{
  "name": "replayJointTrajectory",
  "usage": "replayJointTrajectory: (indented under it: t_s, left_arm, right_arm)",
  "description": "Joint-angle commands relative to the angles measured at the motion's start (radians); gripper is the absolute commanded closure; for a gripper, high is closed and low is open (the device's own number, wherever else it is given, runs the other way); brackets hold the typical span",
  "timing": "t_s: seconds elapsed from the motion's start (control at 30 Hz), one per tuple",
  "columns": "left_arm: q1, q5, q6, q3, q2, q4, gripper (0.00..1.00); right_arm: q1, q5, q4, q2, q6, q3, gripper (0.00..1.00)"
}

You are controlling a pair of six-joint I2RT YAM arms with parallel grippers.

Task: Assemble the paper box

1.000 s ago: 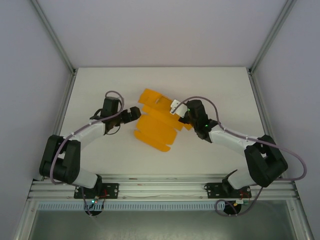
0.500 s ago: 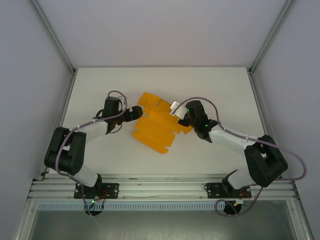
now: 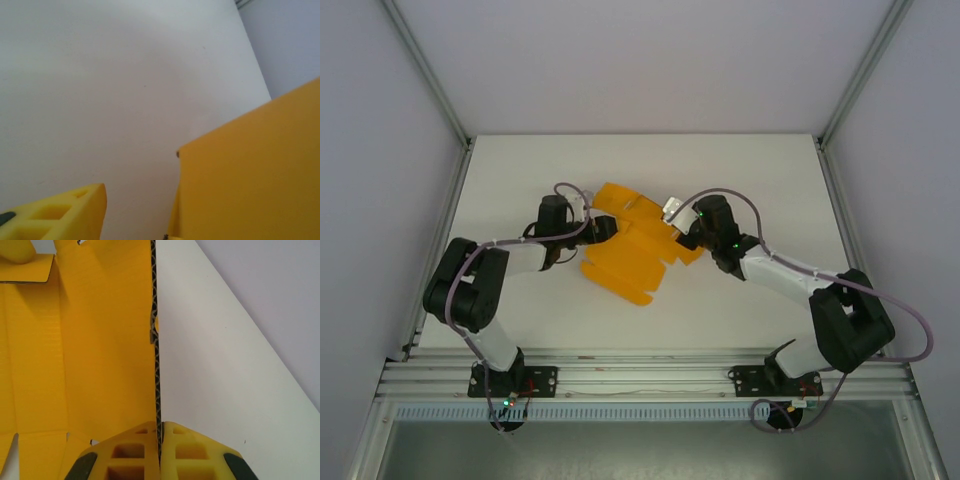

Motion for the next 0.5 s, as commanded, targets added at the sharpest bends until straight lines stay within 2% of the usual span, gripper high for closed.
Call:
replayJointTrajectory:
  t_s: [0.0, 0.17, 0.23, 0.4, 0.47]
  left_arm:
    - [-0.006, 0.061, -0.032, -0.010, 0.021, 0.122, 0.47]
    - [-0.009, 0.060, -0.051, 0.001, 0.036, 0.145, 0.76]
    - [-0.009, 0.055, -0.050, 0.007, 0.045, 0.139, 0.82]
    - [-0.011, 0.063, -0.042, 0.022, 0.071, 0.115, 0.83]
    - [-0.013, 0.063, -0.040, 0.025, 0.080, 0.106, 0.89]
  right_arm:
    - [-0.005, -0.068, 0.028, -0.009, 0.036, 0.036, 1.00]
    - [-0.007, -0.100, 0.024, -0.013, 0.029, 0.031, 1.00]
    - [-0.007, -0.098, 0.027, -0.015, 0.028, 0.030, 1.00]
    - [-0.008, -0.099, 0.038, -0.027, 0.030, 0.030, 1.00]
    - [-0.009, -0.102, 0.038, -0.030, 0.031, 0.030, 1.00]
